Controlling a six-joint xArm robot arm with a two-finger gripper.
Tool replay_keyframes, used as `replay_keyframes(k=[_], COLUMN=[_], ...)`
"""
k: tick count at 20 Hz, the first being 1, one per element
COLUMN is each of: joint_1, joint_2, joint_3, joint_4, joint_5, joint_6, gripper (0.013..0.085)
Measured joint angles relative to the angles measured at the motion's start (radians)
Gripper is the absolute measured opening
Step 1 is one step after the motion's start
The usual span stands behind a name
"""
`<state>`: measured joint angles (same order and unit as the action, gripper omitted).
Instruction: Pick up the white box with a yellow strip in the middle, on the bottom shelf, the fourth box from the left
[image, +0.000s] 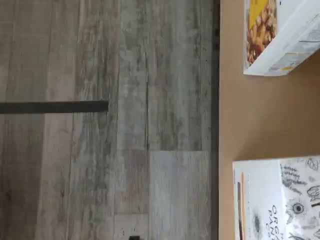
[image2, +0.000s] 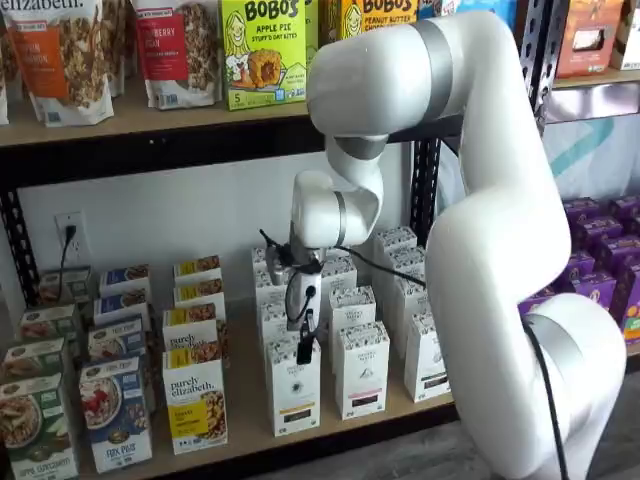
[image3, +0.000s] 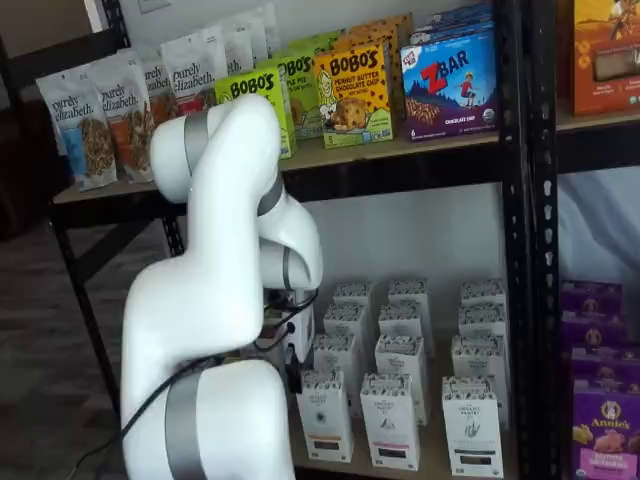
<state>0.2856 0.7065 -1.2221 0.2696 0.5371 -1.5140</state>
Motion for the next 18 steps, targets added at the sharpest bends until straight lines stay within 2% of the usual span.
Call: replay_keyframes(k=[3,7,14,18], joint_1=[-0.009,-0.023,-0.025,-0.018], joint_2=[-0.014,-0.028,-0.006,0.025], joint_3=[0.021,0.029,0.005,-0.024], joint_4=[0.038,0.054,0.024,0.023], joint_5=[-0.028,-0.027,-0.021,-0.03], joint_6=[-0.044,-0.07,-0.046,-0.039], gripper=[0.085,0.085,0.085,0.085])
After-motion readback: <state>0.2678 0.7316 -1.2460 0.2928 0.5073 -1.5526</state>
